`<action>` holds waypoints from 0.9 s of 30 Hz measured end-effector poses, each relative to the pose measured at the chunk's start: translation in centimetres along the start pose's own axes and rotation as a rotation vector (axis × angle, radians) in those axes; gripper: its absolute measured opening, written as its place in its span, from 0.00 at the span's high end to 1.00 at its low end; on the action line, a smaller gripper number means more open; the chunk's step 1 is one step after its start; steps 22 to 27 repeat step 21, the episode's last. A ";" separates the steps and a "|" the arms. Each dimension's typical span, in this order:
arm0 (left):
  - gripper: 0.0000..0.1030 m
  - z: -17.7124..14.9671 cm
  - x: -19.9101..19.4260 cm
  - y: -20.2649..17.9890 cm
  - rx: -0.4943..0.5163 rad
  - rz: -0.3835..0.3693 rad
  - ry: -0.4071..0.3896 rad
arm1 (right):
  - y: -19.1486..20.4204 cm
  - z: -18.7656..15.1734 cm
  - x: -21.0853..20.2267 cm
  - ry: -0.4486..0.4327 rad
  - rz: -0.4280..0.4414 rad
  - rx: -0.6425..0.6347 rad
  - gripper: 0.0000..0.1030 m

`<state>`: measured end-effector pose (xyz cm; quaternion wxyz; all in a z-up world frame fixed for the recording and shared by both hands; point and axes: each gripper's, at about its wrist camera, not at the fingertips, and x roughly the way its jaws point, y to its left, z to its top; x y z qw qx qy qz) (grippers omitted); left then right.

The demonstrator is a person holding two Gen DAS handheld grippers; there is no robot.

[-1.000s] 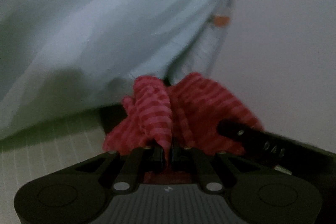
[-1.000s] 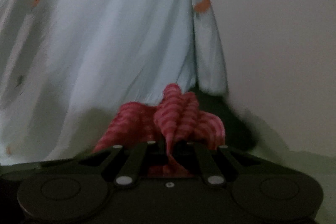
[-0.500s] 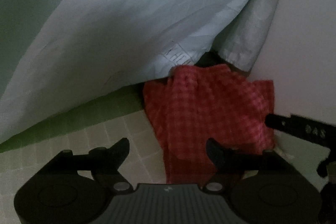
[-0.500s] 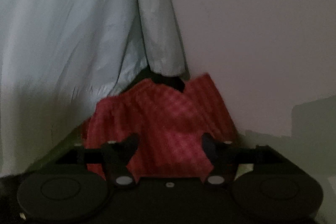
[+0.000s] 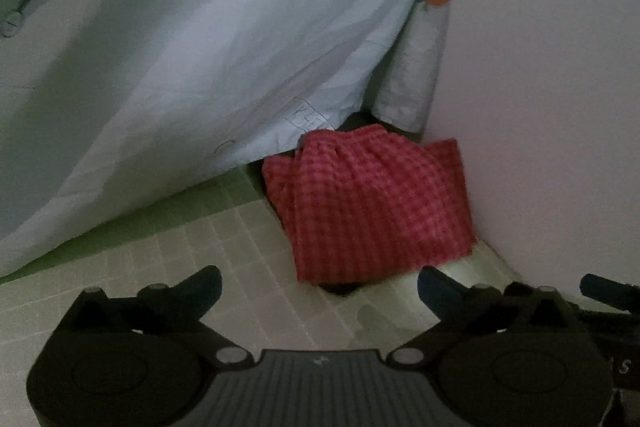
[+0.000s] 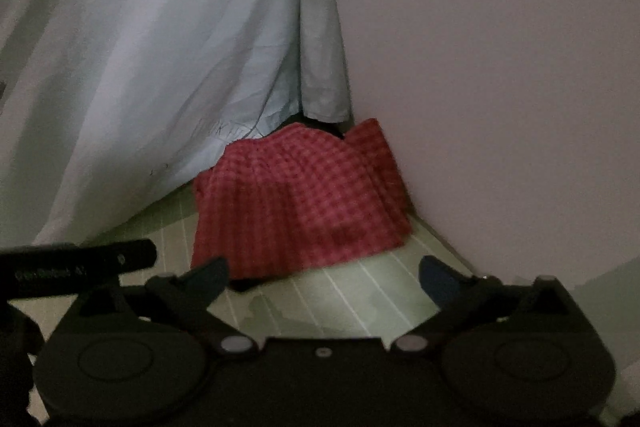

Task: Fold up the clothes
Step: 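Set the red bundle down in the corner and open both grippers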

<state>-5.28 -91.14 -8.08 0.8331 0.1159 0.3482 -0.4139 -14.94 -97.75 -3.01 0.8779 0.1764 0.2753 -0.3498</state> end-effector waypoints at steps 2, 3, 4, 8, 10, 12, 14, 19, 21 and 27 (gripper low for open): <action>0.00 -0.9 -0.9 0.0 0.002 -0.015 0.020 | -0.1 -1.3 -1.4 0.012 -0.005 -0.012 0.00; 0.00 -1.4 -1.4 0.0 0.003 -0.021 0.029 | -0.1 -1.9 -1.9 0.016 -0.011 -0.016 0.00; 0.00 -1.9 -1.8 0.0 0.005 -0.025 0.033 | -0.3 -2.3 -2.1 0.018 -0.014 -0.019 0.00; 0.00 -4.2 -3.5 -0.2 0.028 -0.008 0.051 | -0.5 -4.6 -3.6 0.025 -0.024 -0.034 0.00; 0.00 -4.8 -4.3 -0.1 0.027 -0.008 0.052 | -0.5 -5.3 -3.9 0.034 -0.026 -0.044 0.00; 0.00 -5.4 -5.0 0.1 0.027 -0.011 0.054 | -0.5 -5.7 -4.4 0.036 -0.031 -0.049 0.00; 0.00 -5.7 -5.5 0.1 0.048 0.000 0.051 | -0.6 -5.9 -4.9 0.031 -0.031 -0.039 0.00; 0.00 -5.9 -6.5 -0.1 0.075 0.004 0.035 | -1.1 -6.0 -5.6 0.010 -0.042 -0.010 0.00; 0.00 -5.9 -6.7 -0.4 0.089 0.004 0.031 | -1.4 -6.2 -5.8 0.007 -0.041 0.004 0.00; 0.00 -5.9 -6.7 -0.4 0.089 0.004 0.031 | -1.4 -6.2 -5.8 0.007 -0.041 0.004 0.00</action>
